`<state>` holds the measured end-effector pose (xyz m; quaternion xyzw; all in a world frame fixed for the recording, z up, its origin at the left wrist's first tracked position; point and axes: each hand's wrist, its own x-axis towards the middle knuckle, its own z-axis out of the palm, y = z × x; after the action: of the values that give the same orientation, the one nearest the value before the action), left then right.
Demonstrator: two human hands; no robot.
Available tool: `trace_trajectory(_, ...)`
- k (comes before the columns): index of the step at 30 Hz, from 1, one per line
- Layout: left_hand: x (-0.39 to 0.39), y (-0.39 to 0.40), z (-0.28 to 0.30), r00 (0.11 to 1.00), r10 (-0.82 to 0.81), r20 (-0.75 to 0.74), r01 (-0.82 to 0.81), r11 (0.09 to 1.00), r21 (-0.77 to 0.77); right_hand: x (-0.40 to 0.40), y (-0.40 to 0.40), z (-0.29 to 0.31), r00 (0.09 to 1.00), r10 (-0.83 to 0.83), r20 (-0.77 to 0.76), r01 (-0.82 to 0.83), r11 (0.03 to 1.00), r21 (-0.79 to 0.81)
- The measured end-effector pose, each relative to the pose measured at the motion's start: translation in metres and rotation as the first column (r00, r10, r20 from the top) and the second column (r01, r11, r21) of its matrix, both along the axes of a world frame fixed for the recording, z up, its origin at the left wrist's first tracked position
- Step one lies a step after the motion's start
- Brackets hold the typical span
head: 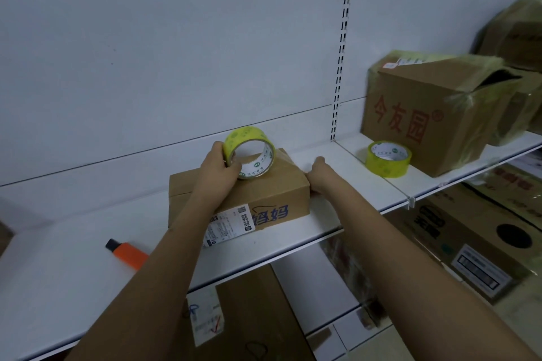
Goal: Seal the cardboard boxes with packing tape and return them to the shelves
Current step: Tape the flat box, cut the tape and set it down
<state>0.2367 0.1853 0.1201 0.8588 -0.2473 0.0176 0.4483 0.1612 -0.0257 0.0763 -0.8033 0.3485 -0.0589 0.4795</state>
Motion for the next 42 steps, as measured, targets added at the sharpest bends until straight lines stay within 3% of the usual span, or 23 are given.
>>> trace_trajectory(3,-0.001,0.001,0.0,1.0,-0.027,-0.015,0.027,1.0,0.009,-0.007,-0.01,0.005,0.999,-0.012,-0.048,0.004,0.987,-0.161)
trace_trajectory(6,0.001,-0.001,0.0,0.999,-0.02,-0.036,0.019,1.0,-0.013,0.001,-0.01,0.02,0.977,-0.067,0.203,0.102,0.981,-0.167)
trace_trajectory(8,0.001,-0.002,-0.001,1.0,-0.011,-0.028,0.011,1.0,-0.012,0.009,0.0,0.03,0.964,-0.057,0.26,0.102,0.982,-0.161)
trace_trajectory(11,0.001,-0.003,-0.001,1.0,0.006,-0.031,-0.006,1.0,-0.005,0.02,0.016,0.025,0.991,0.059,0.122,-0.032,0.976,-0.216)
trace_trajectory(15,-0.004,-0.004,0.002,0.998,-0.008,-0.069,0.008,1.0,-0.005,0.022,0.024,0.022,0.996,0.027,-0.08,-0.053,0.938,-0.344)
trace_trajectory(17,-0.007,0.01,0.012,1.0,-0.012,0.026,0.011,0.999,0.048,0.02,0.024,0.027,0.99,0.004,-0.138,-0.061,0.908,-0.414)
trace_trajectory(21,0.02,0.103,0.037,0.903,0.064,0.425,-0.134,0.982,0.136,0.017,0.029,0.033,0.983,-0.029,-0.183,-0.075,0.842,-0.534)
trace_trajectory(22,0.03,0.131,0.037,0.892,0.023,0.452,-0.155,0.954,0.258,0.017,0.03,0.034,0.982,-0.028,-0.188,-0.08,0.834,-0.546)
trace_trajectory(24,0.043,0.17,0.028,0.896,-0.147,0.419,-0.13,0.815,0.564,0.017,0.033,0.035,0.98,-0.018,-0.196,-0.097,0.824,-0.558)
trace_trajectory(26,0.05,0.185,0.015,0.89,-0.262,0.372,-0.081,0.712,0.697,0.018,0.036,0.036,0.976,-0.014,-0.217,-0.112,0.822,-0.558)
trace_trajectory(29,0.05,0.185,0.012,0.838,-0.33,0.435,-0.103,0.687,0.719,0.017,0.037,0.038,0.972,-0.035,-0.232,-0.103,0.826,-0.554)
trace_trajectory(33,0.043,0.177,0.006,0.807,-0.402,0.433,-0.19,0.517,0.834,0.017,0.042,0.039,0.974,-0.061,-0.217,-0.083,0.797,-0.598)
trace_trajectory(35,0.043,0.175,0.0,0.793,-0.416,0.446,-0.23,0.474,0.85,0.016,0.048,0.039,0.981,-0.071,-0.18,-0.072,0.728,-0.682)
trace_trajectory(38,0.041,0.169,-0.006,0.784,-0.417,0.459,-0.253,0.462,0.85,0.016,0.065,0.041,0.982,-0.083,-0.172,-0.105,0.517,-0.849)
trace_trajectory(40,0.037,0.166,-0.012,0.724,-0.474,0.501,-0.28,0.462,0.841,0.016,0.088,0.038,0.989,0.04,-0.146,-0.147,0.486,-0.861)
trace_trajectory(42,0.042,0.163,-0.017,0.684,-0.497,0.534,-0.289,0.488,0.824,0.011,0.111,0.029,0.934,0.289,-0.21,-0.339,0.533,-0.775)
